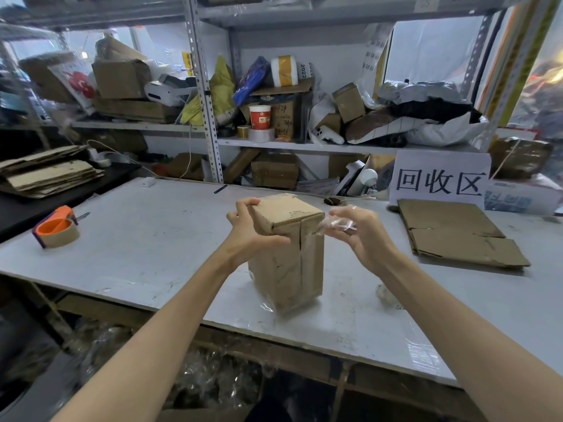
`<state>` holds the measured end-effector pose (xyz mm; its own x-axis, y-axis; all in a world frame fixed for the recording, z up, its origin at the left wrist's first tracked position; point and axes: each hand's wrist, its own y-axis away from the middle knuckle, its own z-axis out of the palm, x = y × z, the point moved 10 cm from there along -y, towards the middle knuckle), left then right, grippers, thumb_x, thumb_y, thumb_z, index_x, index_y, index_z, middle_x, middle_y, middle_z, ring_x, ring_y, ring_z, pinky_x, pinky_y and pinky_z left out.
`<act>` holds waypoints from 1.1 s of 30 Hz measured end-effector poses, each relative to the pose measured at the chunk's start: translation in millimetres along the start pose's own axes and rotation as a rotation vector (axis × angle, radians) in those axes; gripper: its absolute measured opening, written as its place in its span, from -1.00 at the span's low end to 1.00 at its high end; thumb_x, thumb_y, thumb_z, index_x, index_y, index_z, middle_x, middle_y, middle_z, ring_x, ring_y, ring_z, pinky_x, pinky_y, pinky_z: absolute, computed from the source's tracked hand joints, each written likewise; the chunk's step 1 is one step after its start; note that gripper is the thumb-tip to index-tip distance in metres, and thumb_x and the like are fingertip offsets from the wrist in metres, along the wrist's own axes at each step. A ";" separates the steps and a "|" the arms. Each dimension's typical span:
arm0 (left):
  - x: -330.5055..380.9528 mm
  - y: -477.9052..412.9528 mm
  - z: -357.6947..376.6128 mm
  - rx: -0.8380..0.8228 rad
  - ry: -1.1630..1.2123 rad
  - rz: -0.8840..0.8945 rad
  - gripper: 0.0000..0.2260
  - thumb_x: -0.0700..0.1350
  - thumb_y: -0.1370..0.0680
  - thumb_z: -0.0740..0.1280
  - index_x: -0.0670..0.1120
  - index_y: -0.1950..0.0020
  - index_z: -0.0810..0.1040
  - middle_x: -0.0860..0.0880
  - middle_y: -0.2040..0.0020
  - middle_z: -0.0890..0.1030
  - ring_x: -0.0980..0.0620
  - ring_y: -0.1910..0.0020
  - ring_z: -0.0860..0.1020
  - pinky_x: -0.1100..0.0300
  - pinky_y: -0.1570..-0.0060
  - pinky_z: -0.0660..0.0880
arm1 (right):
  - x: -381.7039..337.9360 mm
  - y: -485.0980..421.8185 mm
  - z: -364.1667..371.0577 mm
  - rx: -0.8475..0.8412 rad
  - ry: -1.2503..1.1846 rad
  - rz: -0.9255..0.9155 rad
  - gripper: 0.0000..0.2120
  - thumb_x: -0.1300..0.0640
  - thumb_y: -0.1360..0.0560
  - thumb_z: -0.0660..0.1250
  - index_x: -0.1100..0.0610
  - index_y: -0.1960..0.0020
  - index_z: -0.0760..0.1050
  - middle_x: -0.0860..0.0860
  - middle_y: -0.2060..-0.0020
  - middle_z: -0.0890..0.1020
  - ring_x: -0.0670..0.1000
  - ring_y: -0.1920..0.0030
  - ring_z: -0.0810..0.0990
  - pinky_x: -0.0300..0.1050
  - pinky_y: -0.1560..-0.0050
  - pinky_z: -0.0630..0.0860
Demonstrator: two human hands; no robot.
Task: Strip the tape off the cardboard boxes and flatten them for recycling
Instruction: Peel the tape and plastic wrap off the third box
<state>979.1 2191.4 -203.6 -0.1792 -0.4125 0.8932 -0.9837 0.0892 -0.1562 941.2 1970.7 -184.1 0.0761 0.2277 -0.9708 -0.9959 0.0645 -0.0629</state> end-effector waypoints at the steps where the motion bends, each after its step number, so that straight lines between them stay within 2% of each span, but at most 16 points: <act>1: -1.7 0.3 -2.1 0.012 -0.020 0.014 -0.06 0.08 -0.16 0.62 0.15 -0.38 0.13 0.01 -0.26 0.16 -0.02 -0.30 0.27 0.31 -0.15 0.42 | -0.5 0.1 -2.4 0.003 -0.037 0.006 -0.93 0.42 -0.46 0.29 0.37 0.05 0.46 0.25 0.16 0.58 0.14 0.10 0.64 -0.08 0.03 0.63; 3: -5.2 3.0 -8.3 0.082 -0.037 0.029 0.01 0.08 -0.15 0.64 0.14 -0.45 0.11 -0.02 -0.30 0.17 -0.04 -0.33 0.27 0.09 -0.31 0.42 | 1.2 2.4 -12.5 0.069 0.002 -0.001 -0.71 0.46 -0.41 0.36 0.33 -0.09 0.38 0.29 0.05 0.59 0.20 0.00 0.64 0.00 -0.10 0.59; 5: -10.5 6.9 -16.4 0.177 0.006 -0.013 0.06 0.23 -0.09 0.57 0.14 -0.47 0.11 -0.05 -0.33 0.21 -0.08 -0.35 0.30 -0.02 -0.34 0.43 | 1.2 7.0 -20.7 0.137 0.142 -0.035 -0.55 0.39 -0.36 0.48 0.26 -0.15 0.35 0.27 0.02 0.62 0.18 -0.01 0.65 0.03 -0.09 0.58; 7: -12.0 8.8 -19.9 0.227 0.037 -0.043 0.10 0.34 -0.02 0.49 0.14 -0.48 0.13 -0.07 -0.34 0.25 -0.09 -0.36 0.34 -0.06 -0.31 0.46 | -3.4 9.4 -17.8 0.119 0.205 -0.067 -0.59 0.36 -0.34 0.50 0.25 -0.10 0.40 0.25 0.09 0.64 0.14 0.09 0.67 -0.05 0.09 0.62; 9: -7.1 8.0 -21.3 0.248 0.030 -0.023 0.09 0.37 -0.01 0.48 0.15 -0.47 0.16 -0.07 -0.34 0.29 -0.09 -0.35 0.36 -0.08 -0.30 0.48 | -12.8 9.2 -15.8 0.100 0.266 -0.094 -0.66 0.40 -0.34 0.49 0.29 -0.03 0.43 0.21 0.20 0.65 0.11 0.23 0.66 -0.14 0.30 0.58; 11: -5.7 5.4 -26.8 0.288 0.046 -0.044 0.06 0.39 -0.02 0.48 0.14 -0.44 0.19 -0.03 -0.28 0.30 -0.10 -0.32 0.38 -0.09 -0.28 0.48 | -22.4 9.2 -16.1 0.099 0.363 -0.132 -0.71 0.46 -0.31 0.45 0.29 0.05 0.44 0.15 0.32 0.63 0.07 0.33 0.62 -0.17 0.39 0.52; 14: -9.8 -0.3 -32.5 0.299 0.082 -0.117 0.03 0.40 -0.05 0.48 0.11 -0.41 0.17 0.00 -0.22 0.26 -0.12 -0.31 0.40 -0.11 -0.27 0.49 | -28.7 15.0 -2.4 0.023 0.507 -0.202 -0.74 0.47 -0.28 0.45 0.26 0.13 0.46 0.21 0.26 0.63 0.11 0.25 0.67 -0.05 0.21 0.61; 16: -6.2 -2.2 -26.0 0.242 0.073 -0.094 0.08 0.40 -0.04 0.48 0.08 -0.44 0.15 -0.03 -0.29 0.30 -0.11 -0.33 0.40 -0.11 -0.29 0.48 | -30.7 17.0 7.0 -0.020 0.559 -0.235 -0.75 0.45 -0.26 0.46 0.25 0.17 0.47 0.25 0.21 0.63 0.18 0.16 0.68 0.08 0.09 0.63; 18: -3.2 -1.6 -17.3 0.187 0.100 -0.076 0.15 0.42 -0.01 0.48 0.06 -0.48 0.09 -0.09 -0.39 0.32 -0.12 -0.34 0.41 -0.13 -0.31 0.48 | -28.7 14.3 12.8 -0.051 0.548 -0.209 -0.75 0.43 -0.29 0.48 0.23 0.17 0.46 0.25 0.22 0.65 0.21 0.16 0.67 0.15 0.07 0.63; 20: -1.1 -0.4 -11.2 0.153 0.135 -0.067 0.14 0.41 -0.02 0.47 0.06 -0.47 0.08 -0.10 -0.41 0.34 -0.10 -0.33 0.44 -0.12 -0.30 0.48 | -24.6 11.3 12.8 -0.025 0.531 -0.176 -0.75 0.37 -0.31 0.49 0.22 0.12 0.46 0.24 0.23 0.67 0.21 0.18 0.68 0.16 0.13 0.65; 24: -2.9 -0.1 -6.5 0.125 0.190 -0.070 -0.07 0.31 -0.12 0.51 0.06 -0.35 0.17 -0.09 -0.36 0.37 -0.06 -0.29 0.46 0.00 -0.22 0.54 | -38.3 17.3 7.0 0.197 0.692 -0.335 -0.64 0.27 -0.28 0.52 0.10 0.01 0.46 0.04 0.30 0.67 0.01 0.24 0.66 0.06 0.15 0.64; 26: -4.7 1.3 -4.4 0.124 0.193 -0.074 -0.11 0.27 -0.15 0.51 0.07 -0.34 0.16 -0.09 -0.36 0.36 -0.06 -0.29 0.45 0.05 -0.18 0.54 | -45.3 21.2 8.5 0.261 0.760 -0.410 -0.59 0.24 -0.28 0.55 0.09 -0.01 0.43 0.03 0.17 0.62 0.02 0.18 0.63 0.04 0.10 0.62; 28: -7.3 2.1 -4.9 0.127 0.209 -0.087 -0.10 0.26 -0.17 0.50 0.05 -0.38 0.16 -0.09 -0.37 0.36 -0.07 -0.29 0.45 0.06 -0.16 0.54 | -52.0 22.4 9.4 0.287 0.803 -0.451 -0.56 0.21 -0.26 0.58 0.10 -0.03 0.44 0.05 0.03 0.48 0.02 0.15 0.61 -0.08 0.09 0.60; 29: -8.6 2.7 -5.6 0.127 0.224 -0.095 -0.09 0.26 -0.16 0.49 0.04 -0.38 0.16 -0.10 -0.37 0.36 -0.07 -0.29 0.46 0.08 -0.11 0.54 | -53.2 21.2 10.5 0.267 0.797 -0.457 -0.59 0.20 -0.27 0.58 0.10 -0.02 0.47 0.05 0.02 0.48 -0.02 0.18 0.62 -0.15 0.12 0.59; 31: -9.0 4.1 -5.9 0.117 0.244 -0.105 -0.11 0.28 -0.15 0.47 0.05 -0.37 0.18 -0.10 -0.36 0.38 -0.07 -0.27 0.47 0.19 0.07 0.49 | -51.7 19.7 15.0 0.214 0.786 -0.450 -0.77 0.23 -0.33 0.53 0.12 0.07 0.55 0.01 0.10 0.60 -0.12 0.20 0.62 -0.24 0.14 0.58; 33: -7.4 4.7 -5.0 0.106 0.251 -0.102 -0.13 0.27 -0.18 0.45 0.04 -0.37 0.18 -0.10 -0.35 0.39 -0.07 -0.26 0.47 0.24 0.17 0.43 | -46.0 18.9 14.4 0.207 0.710 -0.416 -0.93 0.22 -0.39 0.41 0.11 0.13 0.58 -0.03 0.19 0.65 -0.13 0.16 0.61 -0.21 0.12 0.57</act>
<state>975.9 2199.4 -208.8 -0.0830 -0.1759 0.9809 -0.9949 -0.0417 -0.0917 919.6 1975.5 -137.3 0.3167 -0.5140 -0.7972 -0.8593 0.2005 -0.4706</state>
